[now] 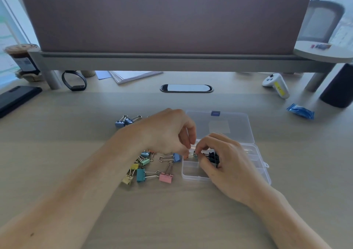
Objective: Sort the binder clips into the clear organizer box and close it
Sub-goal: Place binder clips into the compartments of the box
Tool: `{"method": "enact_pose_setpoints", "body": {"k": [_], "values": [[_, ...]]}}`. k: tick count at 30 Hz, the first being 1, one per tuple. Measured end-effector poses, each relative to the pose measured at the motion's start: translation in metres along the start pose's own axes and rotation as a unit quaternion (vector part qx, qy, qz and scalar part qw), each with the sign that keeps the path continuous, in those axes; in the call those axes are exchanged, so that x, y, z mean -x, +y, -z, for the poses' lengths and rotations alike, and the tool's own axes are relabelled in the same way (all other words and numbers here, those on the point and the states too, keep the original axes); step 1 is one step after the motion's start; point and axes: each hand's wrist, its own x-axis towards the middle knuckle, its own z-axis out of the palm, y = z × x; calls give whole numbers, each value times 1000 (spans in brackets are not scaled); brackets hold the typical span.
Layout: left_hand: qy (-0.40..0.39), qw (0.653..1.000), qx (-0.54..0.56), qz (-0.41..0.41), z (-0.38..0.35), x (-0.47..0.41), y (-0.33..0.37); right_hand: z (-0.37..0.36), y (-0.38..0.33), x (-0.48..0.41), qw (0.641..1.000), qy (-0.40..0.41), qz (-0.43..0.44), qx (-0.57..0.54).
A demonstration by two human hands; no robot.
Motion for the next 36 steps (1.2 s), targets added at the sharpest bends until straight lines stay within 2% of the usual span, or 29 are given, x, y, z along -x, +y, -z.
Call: {"method": "enact_pose_setpoints", "body": {"k": [8,11,13,14,19,26,31,36], "values": [[18,999,23,-18,0,2,-5,0,1,0,1000,-2,2,-1],[130,990,49,-34,12,12,-18,1,0,1,1000,-3,3,1],[199,980,30,-1,25,21,-33,1,0,1,1000,-8,0,4],[204,979,9,22,31,26,-41,1,0,1,1000,-10,0,5],[119,980,-118,108,42,42,-70,-1,2,0,1000,-5,6,2],[53,962,-172,204,39,46,-68,0,0,1,1000,-10,7,7],[39,961,-174,212,31,41,-61,1,1,1,1000,-13,-1,4],[38,969,-163,181,28,40,-59,2,2,1,1000,-6,1,-12]]}}
